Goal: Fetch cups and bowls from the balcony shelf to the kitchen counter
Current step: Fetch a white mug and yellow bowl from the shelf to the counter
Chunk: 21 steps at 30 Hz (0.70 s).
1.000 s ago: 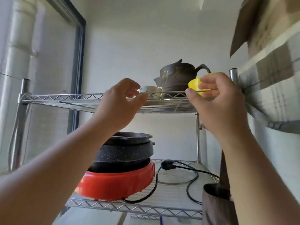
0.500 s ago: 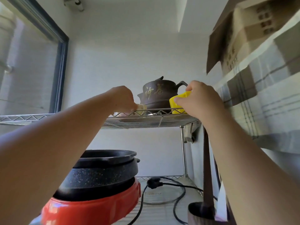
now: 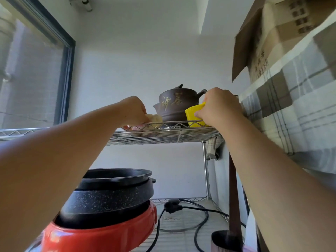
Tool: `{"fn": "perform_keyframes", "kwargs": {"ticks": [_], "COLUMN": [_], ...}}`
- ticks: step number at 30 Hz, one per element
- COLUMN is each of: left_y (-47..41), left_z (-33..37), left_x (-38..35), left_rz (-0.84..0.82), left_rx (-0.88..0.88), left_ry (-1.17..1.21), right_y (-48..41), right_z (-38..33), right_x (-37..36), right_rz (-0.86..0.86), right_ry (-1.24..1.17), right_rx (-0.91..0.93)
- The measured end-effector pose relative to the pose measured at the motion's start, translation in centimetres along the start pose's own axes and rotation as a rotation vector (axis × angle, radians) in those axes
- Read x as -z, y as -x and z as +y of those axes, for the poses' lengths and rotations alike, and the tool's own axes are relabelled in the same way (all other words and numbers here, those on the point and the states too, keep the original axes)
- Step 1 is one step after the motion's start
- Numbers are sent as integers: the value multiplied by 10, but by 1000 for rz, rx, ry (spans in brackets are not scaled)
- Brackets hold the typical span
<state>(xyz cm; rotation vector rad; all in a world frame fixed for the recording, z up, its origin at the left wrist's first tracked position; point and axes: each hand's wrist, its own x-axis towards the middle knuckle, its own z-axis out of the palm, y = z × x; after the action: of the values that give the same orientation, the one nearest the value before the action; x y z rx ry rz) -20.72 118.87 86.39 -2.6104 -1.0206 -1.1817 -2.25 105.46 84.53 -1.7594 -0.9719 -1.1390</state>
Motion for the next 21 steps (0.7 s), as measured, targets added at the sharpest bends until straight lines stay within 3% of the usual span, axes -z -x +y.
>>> {"fn": "perform_keyframes", "kwargs": {"ticks": [15,21], "left_y": [51,140], "left_z": [-37,-67], "left_x": [74,75], "left_rz": [463,423], "left_rx": [-178,-229], "left_ry": [206,319], "right_y": [28,96], "right_z": [-53,-59], "right_x": [55,79], "right_rz": [235,215], "right_ry": [-347,-434], "right_rx": [135,158]}}
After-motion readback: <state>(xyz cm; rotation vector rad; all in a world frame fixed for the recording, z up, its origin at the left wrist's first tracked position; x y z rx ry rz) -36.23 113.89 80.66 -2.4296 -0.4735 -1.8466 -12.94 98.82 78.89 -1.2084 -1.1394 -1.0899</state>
